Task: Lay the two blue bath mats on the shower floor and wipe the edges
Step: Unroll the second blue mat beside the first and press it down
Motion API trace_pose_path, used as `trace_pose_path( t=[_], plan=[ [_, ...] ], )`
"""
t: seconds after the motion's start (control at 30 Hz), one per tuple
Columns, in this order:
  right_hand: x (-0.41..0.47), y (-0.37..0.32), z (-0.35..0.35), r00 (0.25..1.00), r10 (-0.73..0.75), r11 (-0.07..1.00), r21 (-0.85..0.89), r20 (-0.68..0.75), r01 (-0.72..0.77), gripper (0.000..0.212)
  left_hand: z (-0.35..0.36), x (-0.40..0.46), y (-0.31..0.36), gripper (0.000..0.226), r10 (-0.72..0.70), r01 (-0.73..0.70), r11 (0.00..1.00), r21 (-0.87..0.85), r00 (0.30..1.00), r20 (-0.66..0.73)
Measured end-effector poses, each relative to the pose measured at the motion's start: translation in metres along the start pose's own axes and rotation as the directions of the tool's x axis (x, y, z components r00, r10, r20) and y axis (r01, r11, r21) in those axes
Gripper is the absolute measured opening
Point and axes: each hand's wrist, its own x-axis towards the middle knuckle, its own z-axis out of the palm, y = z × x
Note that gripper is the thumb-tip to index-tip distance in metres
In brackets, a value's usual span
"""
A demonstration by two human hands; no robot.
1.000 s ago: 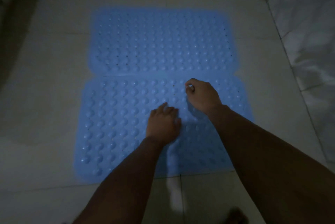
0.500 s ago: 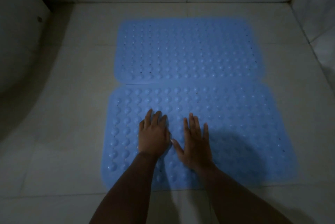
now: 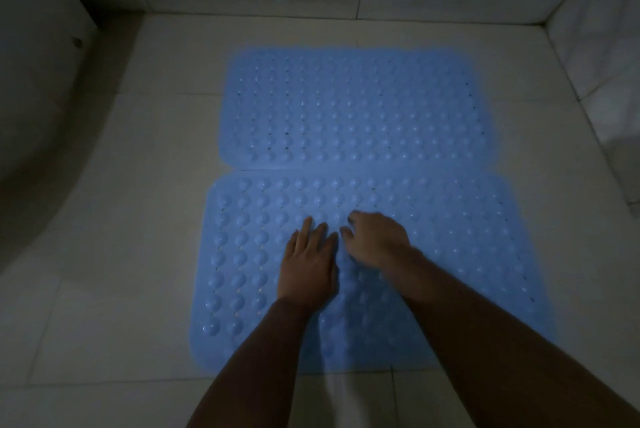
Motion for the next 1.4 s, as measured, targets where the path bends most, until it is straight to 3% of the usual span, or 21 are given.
trace_pose_path(
  t=[0.07,0.17,0.23,0.47,0.57,0.63,0.73,0.83,0.93,1.0,1.1,1.27,1.4],
  plan=[
    [0.016,0.0,-0.022,1.0,0.017,0.999,-0.036,0.006,-0.017,0.035,0.015,-0.001,0.009,0.058,0.02,-0.02,1.0,-0.002,0.998,0.063],
    [0.027,0.005,-0.031,0.996,-0.001,1.0,0.0,-0.092,0.001,0.032,0.033,-0.005,0.016,0.081,0.003,-0.02,0.994,0.103,0.987,0.161],
    [0.035,0.009,-0.031,0.987,-0.033,0.997,0.058,-0.16,0.043,0.031,0.037,-0.007,0.019,0.091,-0.005,-0.018,0.989,0.148,0.988,0.152],
    [0.048,0.029,-0.011,0.921,-0.117,0.97,0.155,-0.371,0.186,0.021,0.038,-0.009,0.023,0.086,-0.026,0.004,0.987,0.158,0.991,0.135],
    [0.043,0.036,0.002,0.864,-0.124,0.955,0.177,-0.489,0.238,0.03,0.039,-0.008,0.021,0.088,-0.02,0.002,0.991,0.136,0.991,0.131],
    [0.037,0.041,0.002,0.858,-0.162,0.939,0.192,-0.487,0.287,0.036,0.04,-0.009,0.021,0.096,-0.017,0.002,0.994,0.112,0.991,0.136],
    [0.029,0.039,-0.016,0.912,-0.153,0.937,0.237,-0.38,0.256,0.042,0.031,-0.007,0.023,0.104,-0.035,0.018,0.997,0.077,0.974,0.222],
    [0.024,0.018,-0.04,0.971,-0.075,0.95,0.281,-0.227,0.139,0.053,0.005,0.011,0.017,0.088,-0.034,0.059,0.997,-0.057,0.927,0.374],
    [0.016,-0.01,-0.045,0.992,-0.026,0.971,0.234,-0.123,0.054,0.053,-0.033,0.016,-0.004,0.053,-0.127,0.165,0.969,-0.185,0.971,0.201],
    [0.005,-0.029,-0.032,0.988,-0.039,0.98,0.188,-0.147,0.066,0.045,-0.047,0.003,-0.026,0.043,-0.215,0.221,0.967,-0.13,0.975,0.056],
    [-0.019,-0.058,0.017,0.976,-0.107,0.975,0.174,-0.187,0.14,0.045,-0.052,-0.02,-0.059,0.04,-0.302,0.302,0.953,-0.015,0.953,-0.006],
    [-0.053,-0.09,0.107,0.976,-0.207,0.978,-0.032,-0.069,0.205,0.08,-0.047,-0.038,-0.091,0.041,-0.346,0.351,0.936,0.03,0.932,-0.111],
    [-0.061,-0.089,0.125,0.957,-0.23,0.97,-0.123,-0.174,0.211,0.087,-0.037,-0.043,-0.1,0.039,-0.349,0.354,0.935,0.027,0.931,-0.104]
  ],
)
